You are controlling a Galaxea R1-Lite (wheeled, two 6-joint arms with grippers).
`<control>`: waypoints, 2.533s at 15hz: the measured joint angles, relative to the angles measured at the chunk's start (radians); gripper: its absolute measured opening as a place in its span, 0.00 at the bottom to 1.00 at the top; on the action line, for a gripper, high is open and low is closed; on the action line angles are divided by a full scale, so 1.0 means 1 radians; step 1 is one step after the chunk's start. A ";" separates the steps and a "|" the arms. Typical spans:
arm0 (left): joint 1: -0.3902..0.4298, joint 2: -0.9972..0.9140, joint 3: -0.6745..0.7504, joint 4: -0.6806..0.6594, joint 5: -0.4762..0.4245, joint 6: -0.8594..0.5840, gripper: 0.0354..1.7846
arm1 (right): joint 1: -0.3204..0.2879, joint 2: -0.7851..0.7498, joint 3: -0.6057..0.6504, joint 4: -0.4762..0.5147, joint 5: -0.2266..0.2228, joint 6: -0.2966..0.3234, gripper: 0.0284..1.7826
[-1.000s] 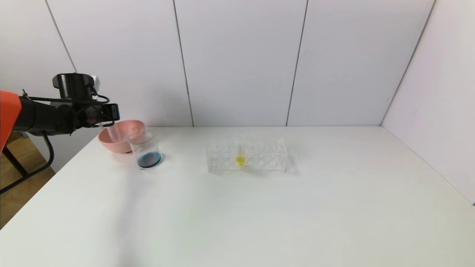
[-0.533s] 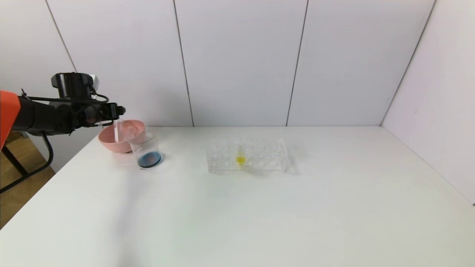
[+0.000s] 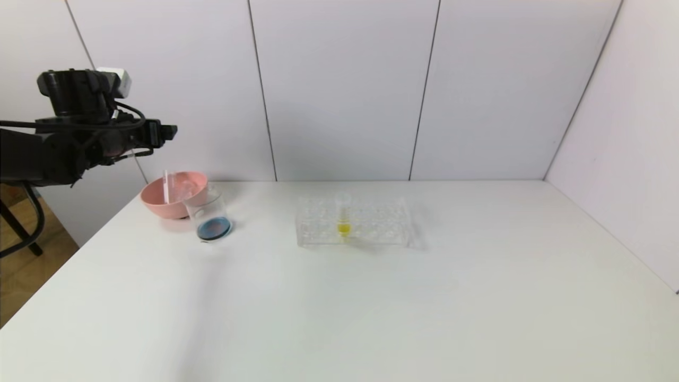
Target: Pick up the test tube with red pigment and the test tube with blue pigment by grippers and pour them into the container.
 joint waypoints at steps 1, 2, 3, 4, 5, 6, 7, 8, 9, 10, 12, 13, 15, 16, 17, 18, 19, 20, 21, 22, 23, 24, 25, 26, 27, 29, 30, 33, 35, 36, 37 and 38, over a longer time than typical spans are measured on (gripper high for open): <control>-0.012 -0.040 0.013 -0.002 -0.008 0.022 0.99 | 0.000 0.000 0.000 0.000 0.000 0.000 1.00; -0.027 -0.085 0.027 -0.002 -0.023 0.042 0.99 | 0.000 0.000 0.000 0.000 0.000 0.000 1.00; -0.039 -0.128 0.045 -0.002 -0.041 0.059 0.99 | 0.000 0.000 0.000 0.000 0.000 0.000 1.00; -0.046 -0.174 0.069 -0.001 -0.061 0.071 0.99 | 0.000 0.000 0.000 0.000 0.000 0.000 1.00; -0.050 -0.229 0.101 0.000 -0.086 0.076 0.99 | 0.000 0.000 0.000 0.000 0.000 0.000 1.00; -0.053 -0.284 0.136 0.001 -0.109 0.079 0.99 | 0.000 0.000 0.000 0.000 0.000 0.000 1.00; -0.055 -0.343 0.175 0.003 -0.132 0.080 0.99 | 0.000 0.000 0.000 0.000 0.000 0.000 1.00; -0.056 -0.412 0.223 0.007 -0.159 0.081 0.99 | 0.000 0.000 0.000 0.000 0.000 0.000 1.00; -0.057 -0.487 0.276 0.013 -0.187 0.080 0.99 | 0.000 0.000 0.000 0.000 0.000 0.000 1.00; -0.057 -0.555 0.323 0.023 -0.212 0.078 0.99 | 0.000 0.000 0.000 0.000 0.000 0.000 1.00; -0.057 -0.723 0.426 0.055 -0.267 0.076 0.99 | 0.000 0.000 0.000 0.000 0.000 0.000 1.00; -0.058 -0.808 0.478 0.081 -0.293 0.076 0.99 | 0.000 0.000 0.000 0.000 0.000 0.000 1.00; -0.058 -0.992 0.593 0.143 -0.333 0.079 0.99 | 0.000 0.000 0.000 0.000 0.000 0.000 1.00; -0.058 -1.073 0.651 0.174 -0.345 0.080 0.99 | 0.000 0.000 0.000 0.000 0.000 0.000 1.00; -0.058 -1.160 0.709 0.199 -0.353 0.084 0.99 | 0.000 0.000 0.000 0.000 0.000 0.000 1.00; -0.058 -1.249 0.772 0.220 -0.360 0.092 0.99 | 0.000 0.000 0.000 0.000 0.000 0.000 1.00; -0.058 -1.333 0.832 0.233 -0.364 0.105 0.99 | 0.000 0.000 0.000 0.000 0.000 0.000 1.00; -0.059 -1.399 0.881 0.241 -0.369 0.119 0.99 | 0.000 0.000 0.000 0.000 0.000 0.000 1.00; -0.060 -1.466 0.937 0.247 -0.377 0.139 0.99 | 0.000 0.000 0.000 0.000 0.000 0.000 1.00; -0.061 -1.520 0.985 0.250 -0.385 0.159 0.99 | 0.000 0.000 0.000 0.000 0.000 0.000 1.00; -0.062 -1.571 1.036 0.252 -0.389 0.178 0.99 | 0.000 0.000 0.000 0.000 0.000 0.000 1.00; -0.063 -1.615 1.081 0.251 -0.391 0.188 0.99 | 0.000 0.000 0.000 0.000 0.000 0.000 1.00; -0.064 -1.659 1.134 0.250 -0.392 0.198 0.99 | 0.000 0.000 0.000 0.000 0.000 0.000 1.00; -0.069 -1.701 1.182 0.246 -0.393 0.217 0.99 | 0.000 0.000 0.000 0.000 0.000 0.000 1.00; -0.075 -1.737 1.226 0.248 -0.393 0.237 0.99 | 0.000 0.000 0.000 0.000 0.000 0.000 1.00; -0.083 -1.806 1.308 0.251 -0.388 0.249 0.99 | 0.000 0.000 0.000 0.000 0.000 0.000 1.00; -0.085 -1.839 1.345 0.254 -0.386 0.249 0.99 | 0.000 0.000 0.000 0.000 0.000 0.000 1.00; -0.090 -1.910 1.409 0.276 -0.371 0.248 0.99 | 0.000 0.000 0.000 0.000 0.000 0.000 1.00; -0.091 -1.931 1.417 0.291 -0.323 0.243 0.99 | 0.000 0.000 0.000 0.000 0.000 0.000 1.00; -0.091 -1.936 1.419 0.302 -0.284 0.241 0.99 | 0.000 0.000 0.000 0.000 0.000 0.000 1.00; -0.091 -1.939 1.420 0.324 -0.234 0.239 0.99 | 0.000 0.000 0.000 0.000 0.000 0.000 1.00; -0.091 -1.940 1.421 0.369 -0.194 0.233 0.99 | 0.000 0.000 0.000 0.000 0.000 0.000 1.00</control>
